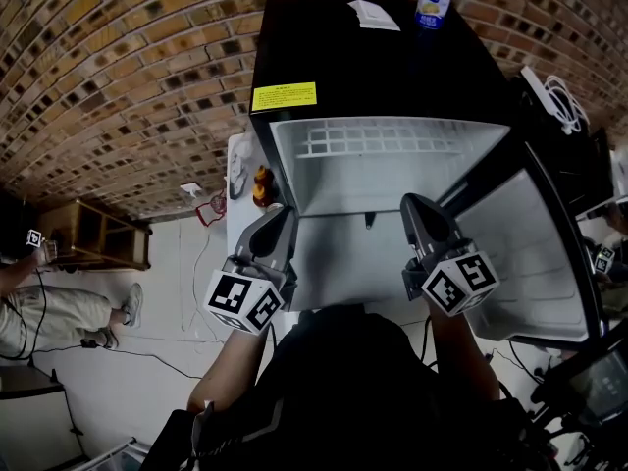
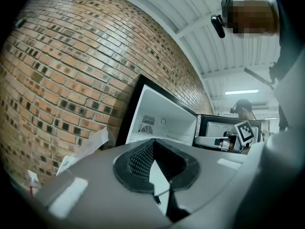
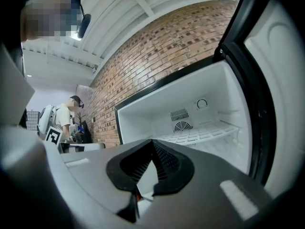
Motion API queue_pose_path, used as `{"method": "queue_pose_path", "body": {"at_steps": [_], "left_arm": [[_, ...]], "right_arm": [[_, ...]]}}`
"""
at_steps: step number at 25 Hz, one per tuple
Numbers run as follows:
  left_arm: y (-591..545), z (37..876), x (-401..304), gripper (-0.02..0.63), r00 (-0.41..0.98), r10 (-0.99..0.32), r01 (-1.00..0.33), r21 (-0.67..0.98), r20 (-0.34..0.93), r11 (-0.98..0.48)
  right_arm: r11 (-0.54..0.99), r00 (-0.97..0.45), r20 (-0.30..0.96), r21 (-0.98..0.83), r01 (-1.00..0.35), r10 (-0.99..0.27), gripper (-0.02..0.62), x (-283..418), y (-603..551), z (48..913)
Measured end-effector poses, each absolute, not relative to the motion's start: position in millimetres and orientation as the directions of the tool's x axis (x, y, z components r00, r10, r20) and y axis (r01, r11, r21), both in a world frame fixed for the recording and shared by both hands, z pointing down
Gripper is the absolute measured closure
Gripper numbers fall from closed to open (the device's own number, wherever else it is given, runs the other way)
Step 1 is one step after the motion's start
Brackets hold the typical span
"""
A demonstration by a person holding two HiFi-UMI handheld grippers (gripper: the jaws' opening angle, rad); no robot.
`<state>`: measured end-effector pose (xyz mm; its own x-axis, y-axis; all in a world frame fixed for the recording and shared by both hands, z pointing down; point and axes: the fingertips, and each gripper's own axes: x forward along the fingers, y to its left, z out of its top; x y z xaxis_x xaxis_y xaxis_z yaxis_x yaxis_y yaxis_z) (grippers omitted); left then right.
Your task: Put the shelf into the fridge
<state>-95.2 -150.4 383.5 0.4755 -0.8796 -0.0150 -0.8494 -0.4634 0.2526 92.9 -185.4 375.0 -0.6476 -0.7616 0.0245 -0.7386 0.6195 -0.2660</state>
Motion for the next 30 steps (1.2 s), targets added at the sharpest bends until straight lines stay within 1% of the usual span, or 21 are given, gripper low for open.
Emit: {"method": "queue_pose_path", "body": {"at_steps": [3,8,17,24,30], "left_arm": [[-146,378,-100,0.606,0.485,-0.874,-0.846,0.243,-0.02,-0.475],[-139,372,-103,0.606,0.519,-0.855,-0.831,0.23,-0.009,-0.507],[-132,373,-114,0.606,0.589,-0.808,-0.78,0.249,-0.016,-0.574],[-130,360,-106,0.606,0.542,-0.84,-0.82,0.212,-0.01,-0.531],[-133,341,-83,0.606,0.5,-0.866,-0.85,0.186,-0.013,-0.493]], "right_arm": [[0.611,-0.64,0.035,-0.263,-0.747,-0.768,0.589,91,-181,374],[0.597,-0.619,0.058,-0.207,-0.775,-0.784,0.589,83,-167,367],[0.552,-0.57,0.081,-0.173,-0.816,-0.817,0.589,73,-149,353],[0.591,-0.605,0.051,-0.158,-0.791,-0.795,0.589,84,-154,341],[0.622,-0.637,0.052,-0.167,-0.765,-0.769,0.589,111,-165,334]]}}
